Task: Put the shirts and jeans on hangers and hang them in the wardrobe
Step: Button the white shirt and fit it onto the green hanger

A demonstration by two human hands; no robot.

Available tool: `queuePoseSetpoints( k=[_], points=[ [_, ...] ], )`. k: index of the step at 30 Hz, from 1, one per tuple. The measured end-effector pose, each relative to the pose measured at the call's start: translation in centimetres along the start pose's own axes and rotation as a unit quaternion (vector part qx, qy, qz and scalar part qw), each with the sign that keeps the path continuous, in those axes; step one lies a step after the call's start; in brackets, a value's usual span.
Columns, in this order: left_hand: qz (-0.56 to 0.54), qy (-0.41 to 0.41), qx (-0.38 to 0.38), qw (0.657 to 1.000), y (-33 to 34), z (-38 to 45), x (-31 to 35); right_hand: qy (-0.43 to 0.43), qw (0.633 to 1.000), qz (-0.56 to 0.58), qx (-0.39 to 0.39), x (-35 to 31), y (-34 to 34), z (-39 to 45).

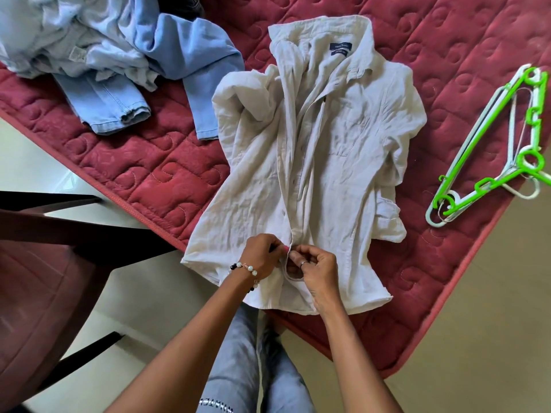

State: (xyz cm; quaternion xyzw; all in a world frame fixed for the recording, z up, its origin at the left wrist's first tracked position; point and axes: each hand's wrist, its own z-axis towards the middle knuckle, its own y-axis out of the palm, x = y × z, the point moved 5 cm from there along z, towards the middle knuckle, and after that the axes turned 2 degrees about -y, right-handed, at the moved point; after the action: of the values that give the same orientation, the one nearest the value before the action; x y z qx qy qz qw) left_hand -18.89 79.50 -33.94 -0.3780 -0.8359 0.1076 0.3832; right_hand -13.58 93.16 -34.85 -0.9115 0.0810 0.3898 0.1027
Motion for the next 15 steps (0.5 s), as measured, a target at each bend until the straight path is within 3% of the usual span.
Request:
queuePoseSetpoints(
  k=[5,9,12,15],
  points=[
    [-0.026,-0.048,-0.002,0.999,0.4,0.2,-0.4,-0.039,0.996,-0.076,0.004,-0.9,0.2,0.3],
    [-0.034,-0.087,0.031,0.995,0.3,0.3,-0.7,-0.095,0.980,-0.165,0.062,-1.3,1.0,-0.4],
    [-0.012,-0.111,0.013,0.994,0.3,0.6,-0.6,-0.094,0.980,-0.155,0.079,-1.0,1.1,-0.6],
    [0.000,-0.132,0.000,0.991,0.4,0.7,-0.5,-0.065,0.989,-0.126,0.033,-0.4,1.0,0.1]
  ],
)
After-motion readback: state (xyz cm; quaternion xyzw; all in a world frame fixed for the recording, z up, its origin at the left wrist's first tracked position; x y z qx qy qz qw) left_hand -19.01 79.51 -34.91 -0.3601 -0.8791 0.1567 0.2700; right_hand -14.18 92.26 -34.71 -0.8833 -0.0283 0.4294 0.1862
